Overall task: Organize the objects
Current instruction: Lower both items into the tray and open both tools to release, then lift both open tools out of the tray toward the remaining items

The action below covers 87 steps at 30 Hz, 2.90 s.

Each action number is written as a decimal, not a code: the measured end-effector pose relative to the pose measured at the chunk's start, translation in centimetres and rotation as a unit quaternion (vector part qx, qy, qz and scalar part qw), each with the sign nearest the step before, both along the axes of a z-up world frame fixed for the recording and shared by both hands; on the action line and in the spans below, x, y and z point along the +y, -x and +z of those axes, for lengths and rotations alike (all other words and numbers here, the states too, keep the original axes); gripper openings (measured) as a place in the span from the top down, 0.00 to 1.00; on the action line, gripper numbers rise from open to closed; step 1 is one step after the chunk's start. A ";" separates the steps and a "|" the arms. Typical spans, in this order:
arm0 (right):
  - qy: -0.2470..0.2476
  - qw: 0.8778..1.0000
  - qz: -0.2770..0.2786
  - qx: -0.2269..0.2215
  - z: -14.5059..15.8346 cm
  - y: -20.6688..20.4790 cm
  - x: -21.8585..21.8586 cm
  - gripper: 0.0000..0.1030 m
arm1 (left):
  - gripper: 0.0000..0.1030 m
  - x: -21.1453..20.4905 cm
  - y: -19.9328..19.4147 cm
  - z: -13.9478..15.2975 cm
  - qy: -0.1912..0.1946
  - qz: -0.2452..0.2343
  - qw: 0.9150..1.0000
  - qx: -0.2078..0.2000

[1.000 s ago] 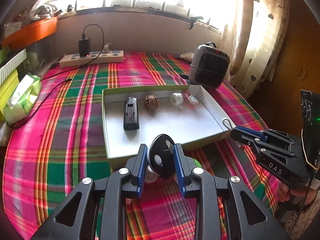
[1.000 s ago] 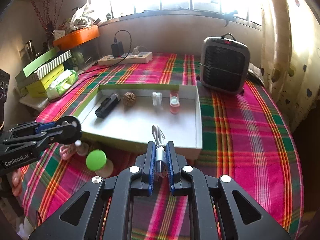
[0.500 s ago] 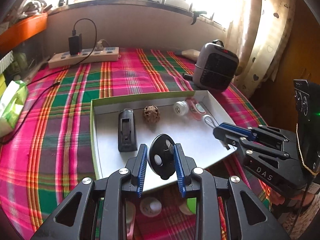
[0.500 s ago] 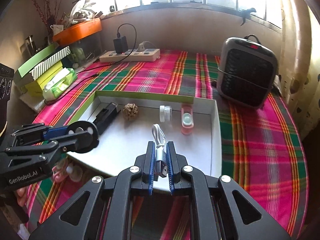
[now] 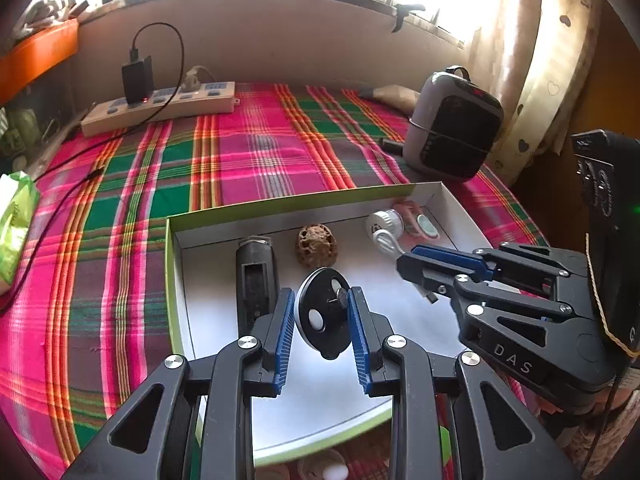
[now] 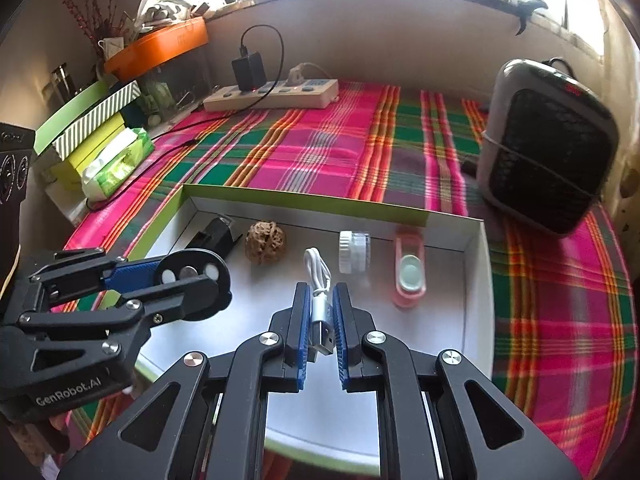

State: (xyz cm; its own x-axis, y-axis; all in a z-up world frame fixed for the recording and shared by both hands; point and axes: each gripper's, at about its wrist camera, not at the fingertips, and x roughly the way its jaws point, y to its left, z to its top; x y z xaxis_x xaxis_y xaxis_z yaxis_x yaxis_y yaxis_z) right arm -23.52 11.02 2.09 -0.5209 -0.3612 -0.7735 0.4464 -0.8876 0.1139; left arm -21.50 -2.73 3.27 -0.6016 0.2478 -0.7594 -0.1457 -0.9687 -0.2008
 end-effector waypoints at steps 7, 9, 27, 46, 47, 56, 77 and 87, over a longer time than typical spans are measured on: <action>-0.011 1.000 0.009 -0.008 -0.6 1.1 -0.7 0.88 | 0.76 0.0 1.1 -0.7 0.008 -0.001 1.000 -0.014; -0.014 1.000 0.009 -0.007 -0.7 1.3 -0.9 0.88 | 0.76 -0.1 1.3 -0.8 0.007 -0.001 1.000 -0.016; -0.035 0.999 0.009 -0.010 -1.5 2.1 -1.5 0.88 | 0.76 -0.2 2.0 -1.2 0.022 0.000 0.999 -0.023; -0.034 0.999 0.009 -0.010 -1.5 1.8 -1.6 0.88 | 0.75 0.1 2.0 -1.4 0.036 0.001 0.999 -0.022; -0.034 0.999 0.008 -0.010 -1.5 1.8 -1.6 0.88 | 0.75 0.0 2.0 -1.3 0.035 0.002 0.999 -0.022; -0.025 1.000 0.003 -0.010 -1.3 1.5 -1.3 0.78 | 0.72 0.0 1.7 -1.3 0.039 0.004 0.999 -0.022; -0.012 1.000 -0.010 0.009 0.3 -1.1 -0.5 0.72 | 0.67 -0.6 -1.5 0.6 0.024 0.019 0.999 0.005; -0.010 1.000 -0.013 0.026 1.2 -3.3 -0.1 0.72 | 0.67 -1.0 -3.5 1.5 0.023 0.031 0.999 0.025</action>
State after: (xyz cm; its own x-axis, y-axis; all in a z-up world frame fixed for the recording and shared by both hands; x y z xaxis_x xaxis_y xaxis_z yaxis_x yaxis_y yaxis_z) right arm -20.22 10.90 3.32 -0.5703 -0.3313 -0.7517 0.4275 -0.9011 0.0728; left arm -17.95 -3.77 4.78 -0.6520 0.1739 -0.7381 -0.0939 -0.9844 -0.1489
